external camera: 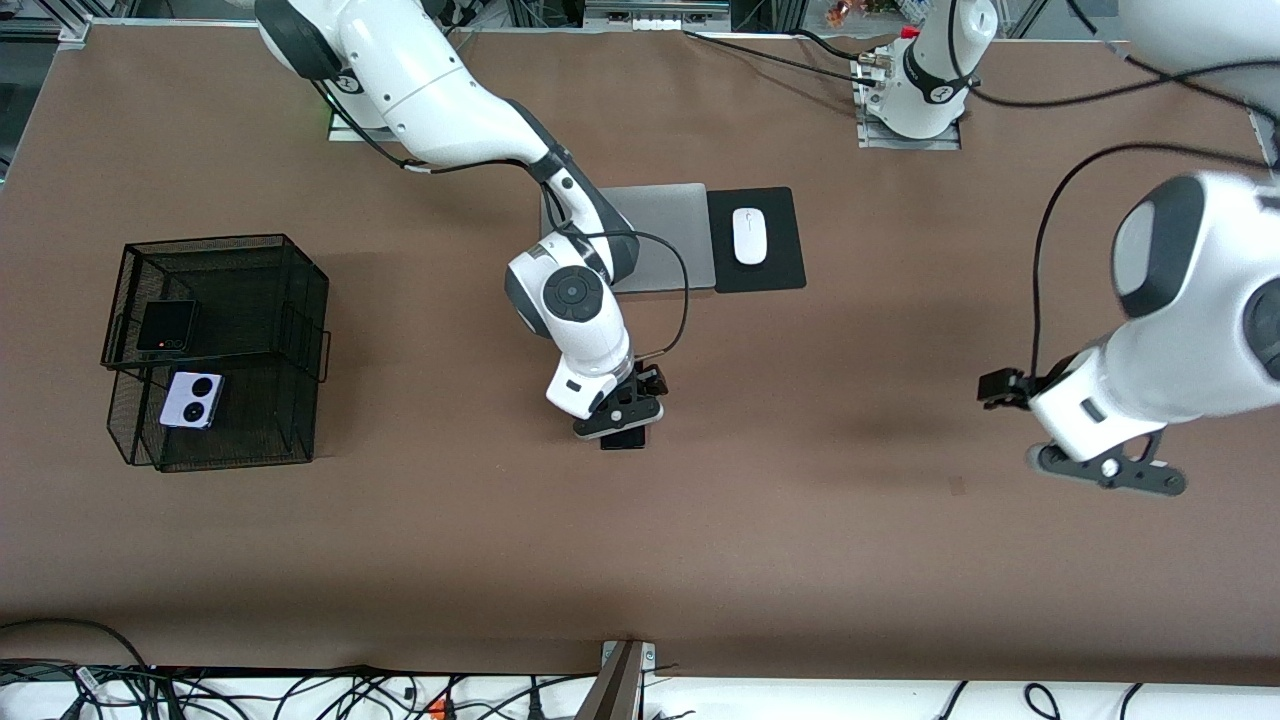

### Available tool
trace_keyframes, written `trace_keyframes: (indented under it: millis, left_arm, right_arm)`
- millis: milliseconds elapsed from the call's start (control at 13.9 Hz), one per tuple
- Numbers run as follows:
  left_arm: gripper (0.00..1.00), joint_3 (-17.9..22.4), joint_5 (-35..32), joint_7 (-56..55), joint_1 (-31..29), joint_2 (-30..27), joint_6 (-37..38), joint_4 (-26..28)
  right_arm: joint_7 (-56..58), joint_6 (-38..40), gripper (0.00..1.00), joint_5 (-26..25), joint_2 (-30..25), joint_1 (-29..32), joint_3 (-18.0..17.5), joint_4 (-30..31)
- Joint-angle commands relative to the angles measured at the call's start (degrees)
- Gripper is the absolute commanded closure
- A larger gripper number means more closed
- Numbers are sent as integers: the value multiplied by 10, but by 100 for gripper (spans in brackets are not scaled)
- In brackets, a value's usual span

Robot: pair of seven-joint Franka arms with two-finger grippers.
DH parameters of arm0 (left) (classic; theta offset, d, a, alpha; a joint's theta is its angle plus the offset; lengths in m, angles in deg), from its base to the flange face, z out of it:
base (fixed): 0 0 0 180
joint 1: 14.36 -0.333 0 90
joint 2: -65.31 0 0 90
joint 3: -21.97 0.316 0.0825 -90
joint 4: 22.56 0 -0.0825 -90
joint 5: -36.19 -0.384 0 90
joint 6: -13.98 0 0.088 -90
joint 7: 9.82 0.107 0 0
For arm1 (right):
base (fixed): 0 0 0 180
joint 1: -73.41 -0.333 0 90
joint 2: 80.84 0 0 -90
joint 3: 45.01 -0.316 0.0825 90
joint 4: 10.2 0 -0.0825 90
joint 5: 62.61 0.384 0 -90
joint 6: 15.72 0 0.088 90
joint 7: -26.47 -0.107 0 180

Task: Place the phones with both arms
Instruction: 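Grasp the tall phone with the right gripper while the left gripper withdraws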

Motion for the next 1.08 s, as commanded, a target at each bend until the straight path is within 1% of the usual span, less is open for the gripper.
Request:
trace_keyframes:
  millis: [0,288,433,649,865,1010]
  left_arm:
    - [0,-1,8,-11,-8,-95,10,80]
    - [0,-4,14,-11,-9,-173,25,115]
    - [0,-3,50,-11,-18,-205,27,128]
    - [0,-4,56,-12,-22,-263,27,175]
    - [0,-4,56,-12,-24,-294,27,207]
    - [0,-4,57,-12,-24,-304,27,215]
  right_arm:
    - [4,-7,0,-6,-5,-4,1,24]
    - [-15,-6,0,-1,-7,-5,1,37]
    - [-24,-6,0,-1,-8,-5,-8,36]
    - [-26,-6,0,-1,-10,-7,-10,35]
    - [-25,-6,0,-7,-8,-9,-10,39]
    - [-20,-4,0,-9,-8,-9,-10,40]
